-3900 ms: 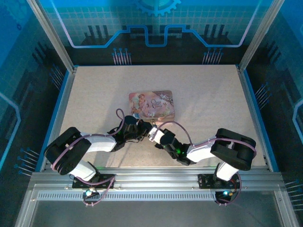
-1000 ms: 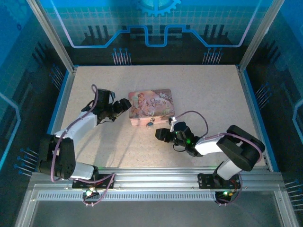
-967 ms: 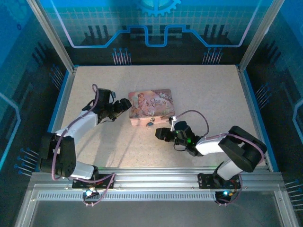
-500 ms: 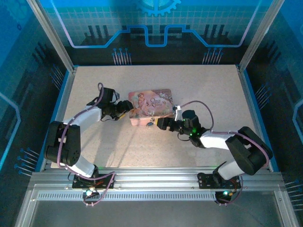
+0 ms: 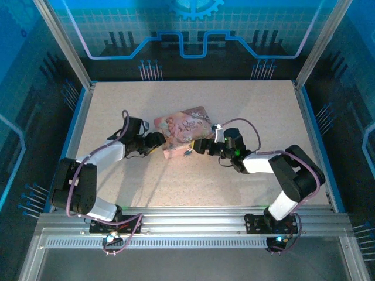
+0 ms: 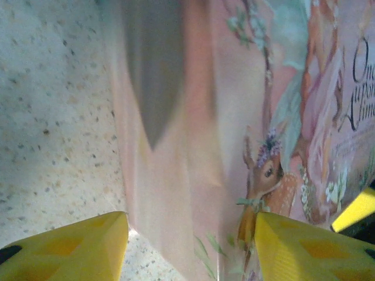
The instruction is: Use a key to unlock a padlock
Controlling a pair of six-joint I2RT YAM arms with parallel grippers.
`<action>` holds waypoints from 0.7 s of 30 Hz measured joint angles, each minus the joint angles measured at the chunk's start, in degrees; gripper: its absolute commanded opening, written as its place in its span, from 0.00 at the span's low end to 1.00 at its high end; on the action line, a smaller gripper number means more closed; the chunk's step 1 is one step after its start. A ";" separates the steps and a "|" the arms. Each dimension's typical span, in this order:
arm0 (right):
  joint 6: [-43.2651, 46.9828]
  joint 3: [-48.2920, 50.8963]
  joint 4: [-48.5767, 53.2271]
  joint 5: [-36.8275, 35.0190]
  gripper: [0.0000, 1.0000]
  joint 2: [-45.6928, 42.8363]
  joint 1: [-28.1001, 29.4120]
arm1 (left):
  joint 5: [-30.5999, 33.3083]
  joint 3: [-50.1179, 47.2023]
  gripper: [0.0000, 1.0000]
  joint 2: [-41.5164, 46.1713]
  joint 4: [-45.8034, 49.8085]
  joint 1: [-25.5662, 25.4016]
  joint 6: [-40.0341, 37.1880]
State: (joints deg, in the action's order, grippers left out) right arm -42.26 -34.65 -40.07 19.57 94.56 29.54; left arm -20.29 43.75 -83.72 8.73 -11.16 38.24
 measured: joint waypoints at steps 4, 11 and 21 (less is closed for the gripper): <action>1.42 -1.49 -1.86 1.49 0.81 2.51 -1.16 | 0.04 -3.61 0.60 3.13 -1.51 -1.88 2.14; 2.51 -0.44 -7.39 4.09 0.82 4.24 -2.56 | 0.50 -5.79 0.63 6.73 0.42 -2.64 3.63; 4.76 7.67 -9.84 6.01 0.82 1.77 -2.99 | 2.67 -0.59 0.62 11.17 8.85 -3.65 3.19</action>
State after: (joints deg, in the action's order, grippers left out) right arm -37.50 -26.98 -49.91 25.58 96.33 26.55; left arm -17.63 43.16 -72.55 17.58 -14.81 41.43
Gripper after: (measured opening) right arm 0.825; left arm 0.620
